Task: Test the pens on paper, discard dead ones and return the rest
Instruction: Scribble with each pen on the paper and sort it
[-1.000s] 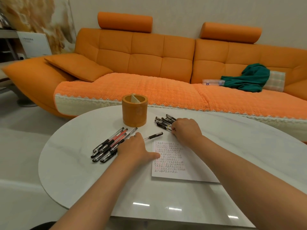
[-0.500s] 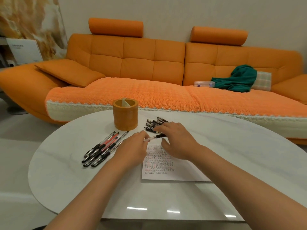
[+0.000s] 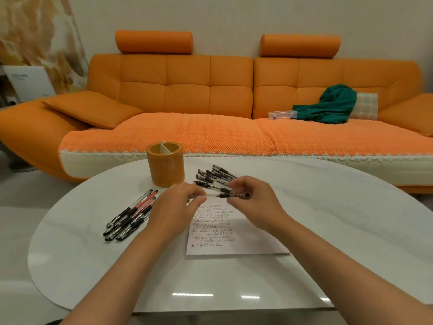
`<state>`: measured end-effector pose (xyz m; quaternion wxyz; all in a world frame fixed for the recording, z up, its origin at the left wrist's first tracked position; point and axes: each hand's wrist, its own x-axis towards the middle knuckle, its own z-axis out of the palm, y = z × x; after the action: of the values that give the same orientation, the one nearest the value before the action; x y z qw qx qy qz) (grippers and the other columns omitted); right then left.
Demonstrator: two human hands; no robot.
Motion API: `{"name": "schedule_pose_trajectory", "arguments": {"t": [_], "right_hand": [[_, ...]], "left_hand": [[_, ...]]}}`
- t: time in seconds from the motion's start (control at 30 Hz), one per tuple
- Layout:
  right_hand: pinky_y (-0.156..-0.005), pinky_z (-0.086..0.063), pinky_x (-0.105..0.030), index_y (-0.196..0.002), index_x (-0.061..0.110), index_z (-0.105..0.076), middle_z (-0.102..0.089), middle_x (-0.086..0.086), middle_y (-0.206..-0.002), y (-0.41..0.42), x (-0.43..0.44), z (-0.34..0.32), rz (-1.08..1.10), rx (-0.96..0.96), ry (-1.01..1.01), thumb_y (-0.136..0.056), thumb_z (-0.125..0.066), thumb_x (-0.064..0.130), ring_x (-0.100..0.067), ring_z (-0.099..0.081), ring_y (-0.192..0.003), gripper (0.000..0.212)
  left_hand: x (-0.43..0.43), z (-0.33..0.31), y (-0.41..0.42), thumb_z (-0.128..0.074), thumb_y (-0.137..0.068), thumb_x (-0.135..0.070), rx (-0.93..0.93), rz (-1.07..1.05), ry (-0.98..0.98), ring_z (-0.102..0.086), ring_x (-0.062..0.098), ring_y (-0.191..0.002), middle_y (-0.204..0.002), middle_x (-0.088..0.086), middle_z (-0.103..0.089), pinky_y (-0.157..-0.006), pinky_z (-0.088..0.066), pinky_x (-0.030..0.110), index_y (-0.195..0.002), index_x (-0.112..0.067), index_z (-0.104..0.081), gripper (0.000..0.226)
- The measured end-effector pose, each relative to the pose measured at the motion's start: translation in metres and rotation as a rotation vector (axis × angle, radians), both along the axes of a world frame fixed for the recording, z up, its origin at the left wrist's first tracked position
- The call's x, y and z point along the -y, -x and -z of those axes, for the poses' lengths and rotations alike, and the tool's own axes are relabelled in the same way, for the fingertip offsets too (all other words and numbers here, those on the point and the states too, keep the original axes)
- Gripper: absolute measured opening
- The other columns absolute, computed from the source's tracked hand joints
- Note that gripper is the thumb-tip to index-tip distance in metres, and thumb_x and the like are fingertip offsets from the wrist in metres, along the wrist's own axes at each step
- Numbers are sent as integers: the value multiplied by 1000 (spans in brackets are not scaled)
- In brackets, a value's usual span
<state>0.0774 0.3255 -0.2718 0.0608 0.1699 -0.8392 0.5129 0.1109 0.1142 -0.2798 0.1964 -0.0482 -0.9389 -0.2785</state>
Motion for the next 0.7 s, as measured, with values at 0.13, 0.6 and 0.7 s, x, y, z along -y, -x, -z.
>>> {"name": "schedule_pose_trajectory", "arguments": {"t": [0.13, 0.6, 0.7], "right_hand": [[-70, -52, -28, -95, 11, -76, -73, -4, -80, 5, -1, -7, -35, 229, 377, -87, -75, 14, -10, -65, -72, 9], [-69, -47, -36, -100, 33, -67, -64, 11, -85, -2, 0, -3, -94, -207, -491, -102, -45, 42, -9, -56, -77, 24], [-75, -48, -31, -109, 31, -67, -62, 14, -97, -1, 0, 2, -129, -255, -563, -101, -48, 43, -8, -55, -86, 23]], "left_hand": [[-12, -2, -3, -67, -93, -40, 145, 154, -143, -65, 2, -77, -79, -19, -71, -74, -58, 36, -92, -38, -70, 4], [-19, -5, 2, -61, -96, -41, 11, 136, -255, -62, 3, -83, -88, -19, -66, -68, -54, 28, -118, -40, -60, 22], [-16, -1, 4, -68, -93, -35, 37, 149, -214, -63, 2, -83, -85, -22, -68, -72, -54, 28, -97, -36, -71, 6]]}}
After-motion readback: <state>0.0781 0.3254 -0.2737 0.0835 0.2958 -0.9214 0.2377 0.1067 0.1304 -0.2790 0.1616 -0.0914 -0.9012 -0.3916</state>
